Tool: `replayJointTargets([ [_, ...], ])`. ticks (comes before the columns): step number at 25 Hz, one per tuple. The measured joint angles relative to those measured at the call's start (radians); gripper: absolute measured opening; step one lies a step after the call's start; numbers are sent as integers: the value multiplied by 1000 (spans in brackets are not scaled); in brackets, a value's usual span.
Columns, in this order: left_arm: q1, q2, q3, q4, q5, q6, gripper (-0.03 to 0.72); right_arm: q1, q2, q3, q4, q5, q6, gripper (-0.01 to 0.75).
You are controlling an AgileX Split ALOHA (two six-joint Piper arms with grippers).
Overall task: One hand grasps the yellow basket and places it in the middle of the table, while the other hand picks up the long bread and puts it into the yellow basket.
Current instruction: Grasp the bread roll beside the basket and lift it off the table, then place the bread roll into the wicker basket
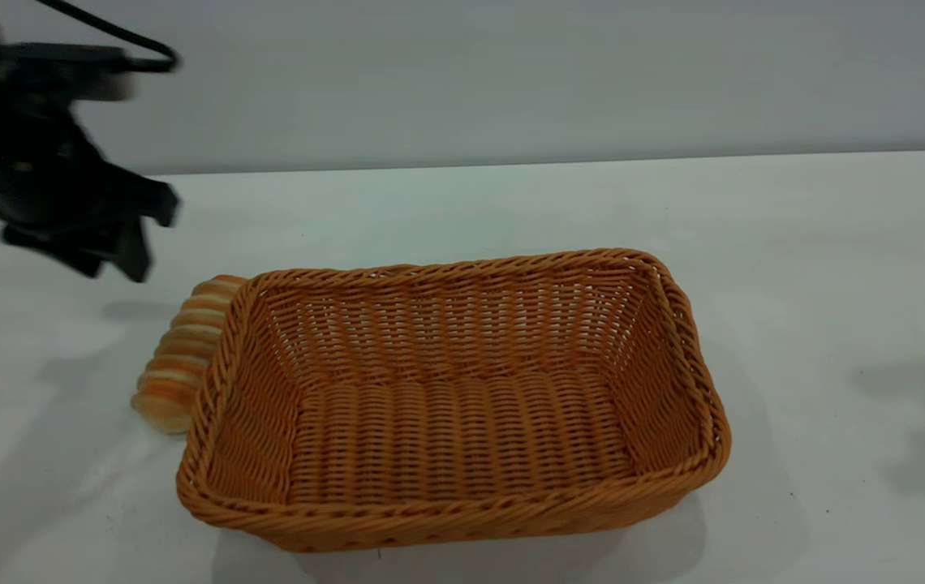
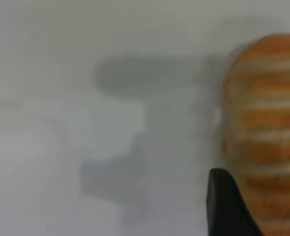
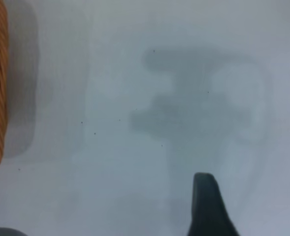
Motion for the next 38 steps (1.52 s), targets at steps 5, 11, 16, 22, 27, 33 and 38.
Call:
replayJointTargets([
  [5, -17, 132, -110, -2, 0, 29, 381, 0, 0, 0, 3, 0, 0, 498],
  [11, -19, 250, -183, -22, -10, 31, 381, 0, 0, 0, 16, -1, -7, 498],
  [16, -33, 272, -192, -22, -15, 31, 324, 0, 0, 0, 29, -2, -15, 498],
  [22, -34, 271, -223, 7, 43, 31, 35, 0, 0, 0, 31, -3, -22, 498],
  [27, -35, 236, -305, 127, 202, -57, 28, 0, 0, 0, 31, -2, -22, 498],
  [33, -38, 108, -387, 254, 277, -157, 28, 0, 0, 0, 31, -2, -22, 498],
  [38, -105, 51, -390, 85, 358, 74, 27, 0, 0, 0, 33, -2, -22, 498],
])
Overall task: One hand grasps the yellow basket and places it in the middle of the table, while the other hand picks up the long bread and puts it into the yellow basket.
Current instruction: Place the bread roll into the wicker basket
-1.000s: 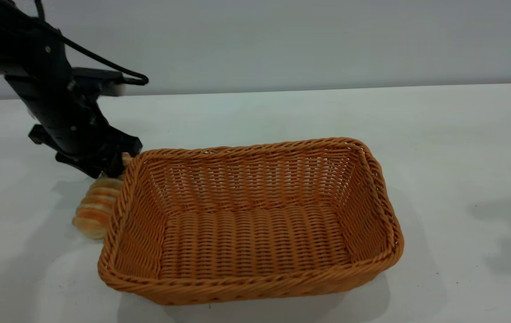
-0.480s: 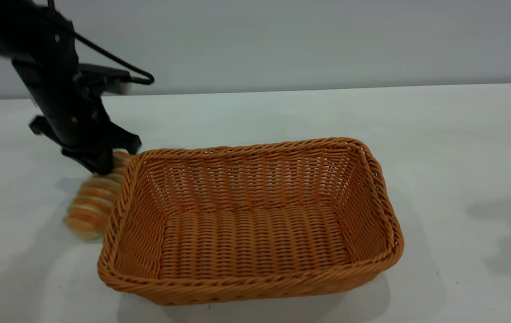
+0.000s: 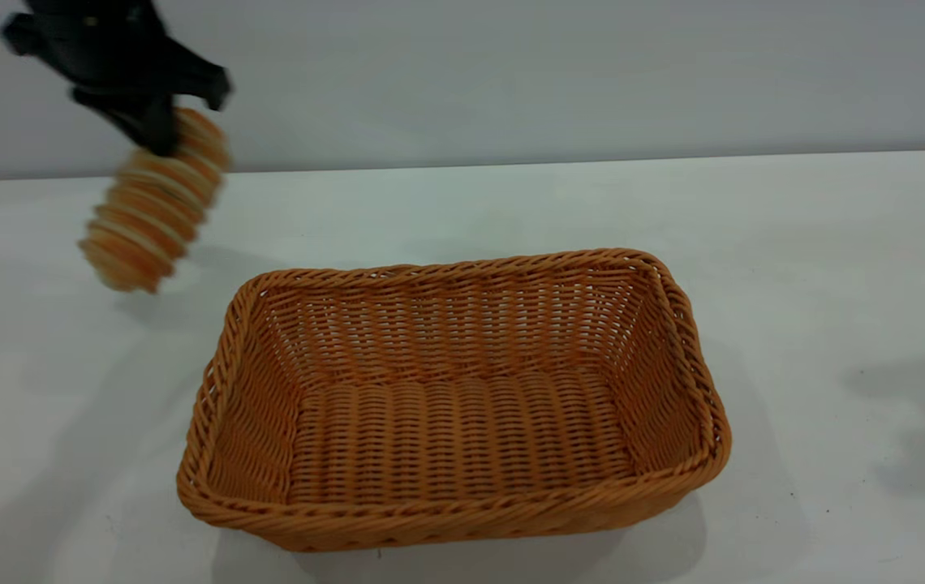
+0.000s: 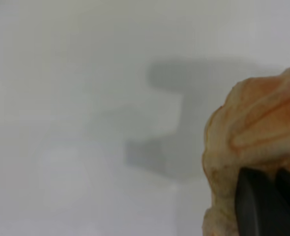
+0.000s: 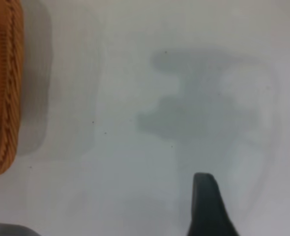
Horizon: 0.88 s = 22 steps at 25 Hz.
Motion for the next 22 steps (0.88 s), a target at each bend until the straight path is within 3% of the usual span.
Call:
replayJointTargets([
  [7, -156, -5, 0, -564, 168, 497, 25, 0, 0, 0, 0, 0, 0, 498],
  [10, -209, -5, 0, -717, 211, 621, 24, 0, 0, 0, 0, 0, -1, 498],
  [19, -231, 7, 0, -740, 234, 672, 26, 0, 0, 0, 0, 0, -1, 498],
  [22, -231, 33, 0, -738, 234, 672, 60, 0, 0, 0, 0, 0, -1, 498],
])
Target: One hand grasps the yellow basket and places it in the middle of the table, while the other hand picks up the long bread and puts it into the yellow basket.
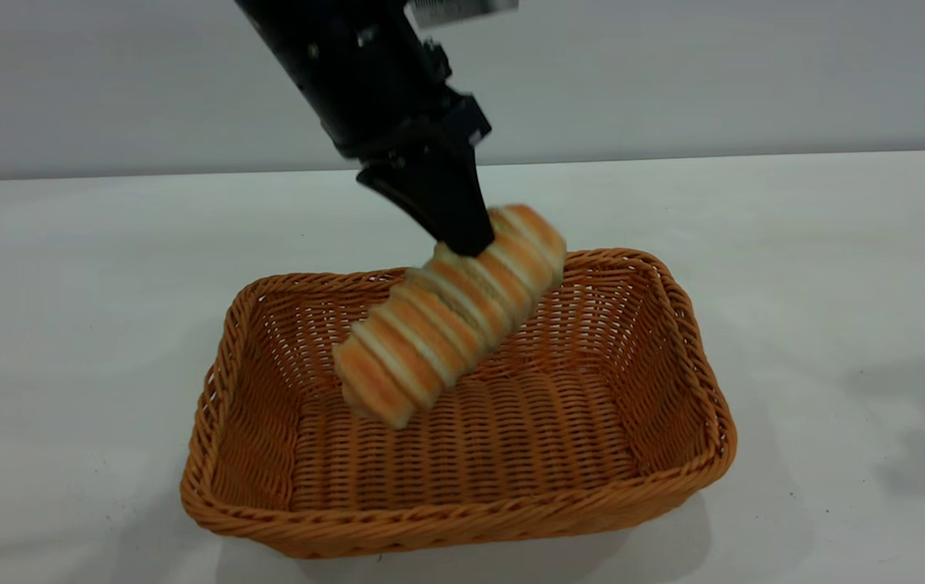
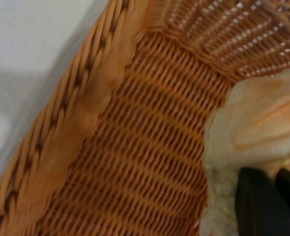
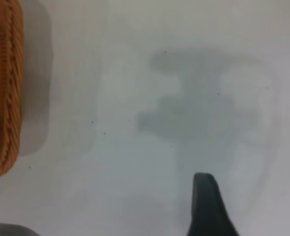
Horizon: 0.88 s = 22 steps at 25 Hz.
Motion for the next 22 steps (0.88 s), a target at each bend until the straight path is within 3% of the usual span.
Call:
replayJointTargets([
  [2, 0, 9, 0, 4, 1, 1, 138, 0, 0, 0, 0, 0, 1, 498],
  [7, 0, 0, -2, 25, 1, -14, 446, 0, 0, 0, 0, 0, -1, 498],
  [10, 0, -40, -34, 158, 16, -94, 580, 0, 0, 0, 0, 0, -3, 498],
  [14, 0, -126, -119, 451, 103, -331, 602, 0, -34, 0, -2, 24, -3, 498],
  [19, 1, -298, -159, 803, 305, -581, 521, 0, -152, 2, -6, 81, -3, 498],
  [22, 9, -412, -138, 909, 323, -676, 474, 0, -257, 51, -6, 91, -3, 498],
])
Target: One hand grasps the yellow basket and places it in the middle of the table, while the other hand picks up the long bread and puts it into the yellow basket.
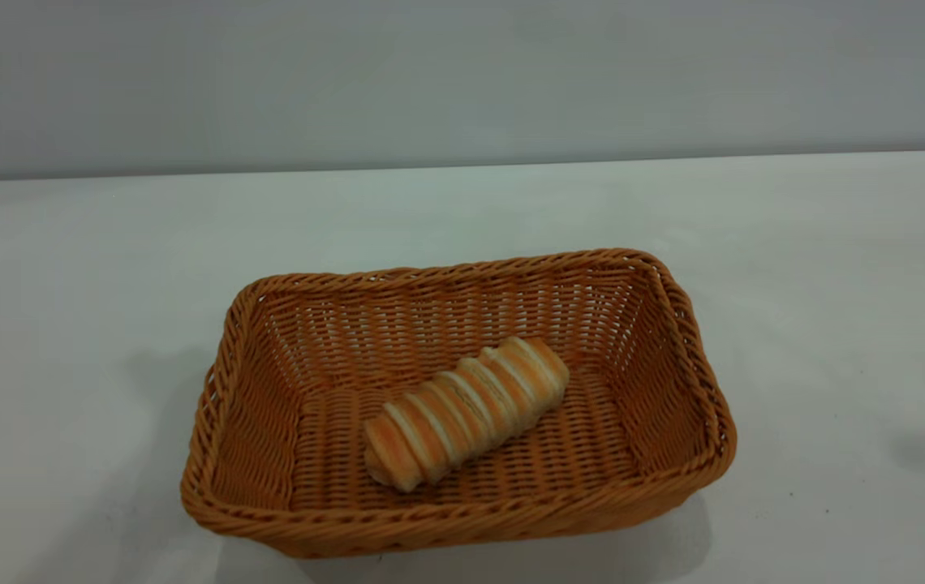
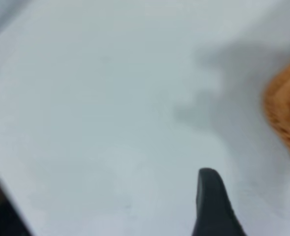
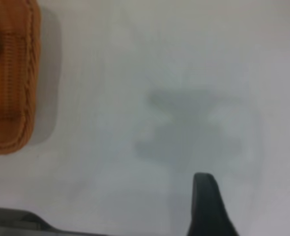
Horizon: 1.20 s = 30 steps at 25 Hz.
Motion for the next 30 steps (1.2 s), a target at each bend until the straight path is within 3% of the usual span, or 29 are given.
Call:
replayJointTargets([
  [6, 46, -257, 127, 32, 0, -87, 436, 0, -253, 171, 13, 22, 1, 498],
  [15, 47, -741, 483, 14, 1, -147, 435, 0, -554, 274, 55, 91, 0, 498],
  [30, 47, -1498, 911, -96, 1, -190, 435, 0, -969, 566, 167, 44, -105, 498],
])
